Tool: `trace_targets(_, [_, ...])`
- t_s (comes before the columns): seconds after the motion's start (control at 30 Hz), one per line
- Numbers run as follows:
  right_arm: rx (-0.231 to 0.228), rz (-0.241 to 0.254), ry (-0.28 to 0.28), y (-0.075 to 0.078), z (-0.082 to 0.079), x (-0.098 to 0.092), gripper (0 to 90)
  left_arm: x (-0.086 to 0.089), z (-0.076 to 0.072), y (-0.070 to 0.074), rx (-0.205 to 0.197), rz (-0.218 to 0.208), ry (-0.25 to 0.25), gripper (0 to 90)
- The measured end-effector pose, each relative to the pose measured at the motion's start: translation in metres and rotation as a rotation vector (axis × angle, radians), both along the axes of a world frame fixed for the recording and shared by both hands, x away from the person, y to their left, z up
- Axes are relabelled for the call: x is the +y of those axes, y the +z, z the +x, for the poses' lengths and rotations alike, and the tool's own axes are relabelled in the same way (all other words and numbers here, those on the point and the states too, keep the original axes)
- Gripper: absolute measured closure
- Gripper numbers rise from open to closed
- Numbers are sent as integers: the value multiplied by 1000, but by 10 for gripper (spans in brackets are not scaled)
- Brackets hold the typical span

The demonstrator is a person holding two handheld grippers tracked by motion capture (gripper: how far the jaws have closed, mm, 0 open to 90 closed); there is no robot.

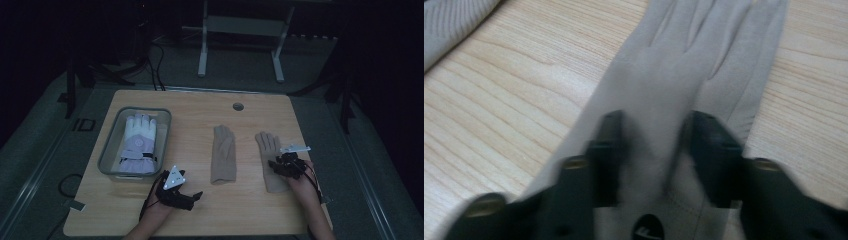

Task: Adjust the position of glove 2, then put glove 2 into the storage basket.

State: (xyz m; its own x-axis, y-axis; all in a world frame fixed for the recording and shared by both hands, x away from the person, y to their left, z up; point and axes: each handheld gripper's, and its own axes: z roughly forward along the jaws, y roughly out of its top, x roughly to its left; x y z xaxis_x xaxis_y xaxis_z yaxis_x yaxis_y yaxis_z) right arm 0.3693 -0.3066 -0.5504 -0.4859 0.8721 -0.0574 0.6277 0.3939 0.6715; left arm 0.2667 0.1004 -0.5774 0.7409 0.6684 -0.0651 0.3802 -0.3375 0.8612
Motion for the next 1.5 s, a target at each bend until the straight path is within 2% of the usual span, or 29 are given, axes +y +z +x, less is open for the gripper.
trace_targets(0.07, [0,-6,-22,1,0,2,754,0,0,0,0,-1,1,25])
trace_targets(0.1, [3,-3,-42,1,0,2,772,0,0,0,0,-1,1,25])
trace_targets(0.17, [4,15,-81,1,0,3,790,0,0,0,0,-2,1,25])
trace_targets(0.3, [5,35,-124,5,-1,6,809,0,0,0,1,0,2,25])
trace_targets(0.53, [-43,99,-161,32,-4,15,812,1,0,0,2,-6,4,25])
trace_targets(0.63, [-66,117,-162,44,-4,21,813,1,0,0,0,-8,4,25])
trace_targets(0.7, [-85,145,-159,53,-4,24,813,1,0,0,2,-8,4,25])
trace_targets(1.0, [-144,169,-137,86,-4,45,812,1,0,0,0,-4,3,25])
trace_targets(1.27, [-159,179,-108,103,0,73,812,0,0,0,-1,-5,1,25])
trace_targets(1.5, [-174,190,-95,111,3,92,812,1,0,0,-4,-5,-2,25])
